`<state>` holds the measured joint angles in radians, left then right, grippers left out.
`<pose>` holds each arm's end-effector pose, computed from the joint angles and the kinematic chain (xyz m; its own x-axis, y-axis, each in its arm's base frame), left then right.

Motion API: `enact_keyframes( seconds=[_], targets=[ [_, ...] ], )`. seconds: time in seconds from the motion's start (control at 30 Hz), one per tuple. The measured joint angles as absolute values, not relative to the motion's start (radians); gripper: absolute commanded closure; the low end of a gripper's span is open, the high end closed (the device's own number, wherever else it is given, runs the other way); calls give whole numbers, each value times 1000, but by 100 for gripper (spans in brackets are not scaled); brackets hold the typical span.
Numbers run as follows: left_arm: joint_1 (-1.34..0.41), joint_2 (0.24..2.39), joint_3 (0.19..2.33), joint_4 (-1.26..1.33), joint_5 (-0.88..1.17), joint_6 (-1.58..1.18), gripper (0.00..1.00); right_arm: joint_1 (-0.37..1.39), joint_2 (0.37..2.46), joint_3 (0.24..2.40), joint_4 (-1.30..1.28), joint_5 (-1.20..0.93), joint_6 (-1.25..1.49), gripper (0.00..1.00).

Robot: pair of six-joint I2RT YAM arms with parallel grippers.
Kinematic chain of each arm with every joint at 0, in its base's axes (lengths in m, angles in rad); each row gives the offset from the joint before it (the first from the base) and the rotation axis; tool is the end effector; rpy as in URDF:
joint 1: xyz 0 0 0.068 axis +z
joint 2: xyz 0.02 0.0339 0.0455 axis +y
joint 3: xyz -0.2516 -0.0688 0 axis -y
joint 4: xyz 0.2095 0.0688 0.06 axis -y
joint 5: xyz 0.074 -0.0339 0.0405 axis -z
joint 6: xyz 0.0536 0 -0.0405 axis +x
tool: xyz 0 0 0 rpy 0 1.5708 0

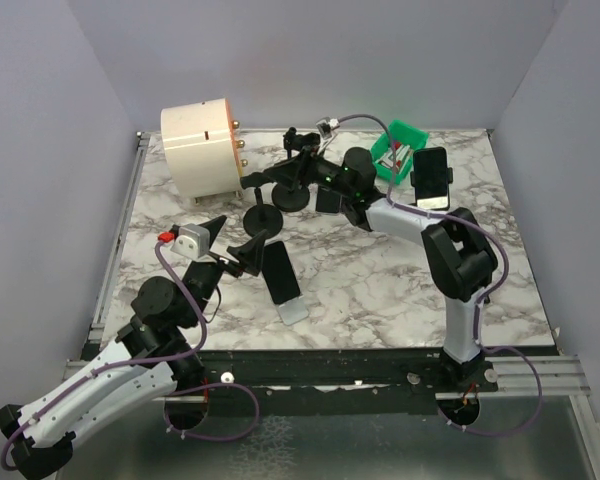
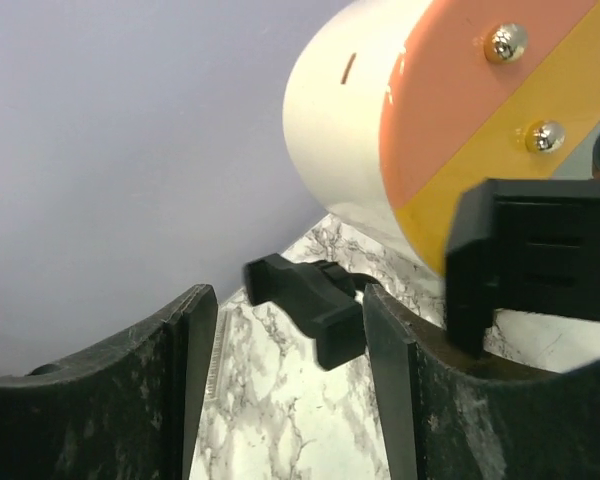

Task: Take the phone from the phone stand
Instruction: Place the phone stand at the center of the board, then pick up the phone stand with the phone at the center of the board.

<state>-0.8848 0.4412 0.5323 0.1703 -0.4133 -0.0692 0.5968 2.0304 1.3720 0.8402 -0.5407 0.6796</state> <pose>0.0892 -0.0750 0.3316 0.1313 -0.2604 -0.9565 0.4731 0.8644 -0.1703 0.3584 0.2768 0.2800 -0.4497 0.3459 -0.8235 -0.7945 0.2664 0.5457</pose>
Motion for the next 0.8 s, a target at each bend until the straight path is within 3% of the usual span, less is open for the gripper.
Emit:
enact_keyframes(
  seconds=[0.37,0.6,0.8],
  targets=[
    [-885,427,530,171,-413,-71,1,597,1557,1238,535,-492,543,33],
    [-885,428,530,171,-413,-87,1,603,1185,1189,134,-112,361,21],
    [-885,443,530,174,-408,-110,1,596,1073,1200,-223,304,298,16]
  ],
)
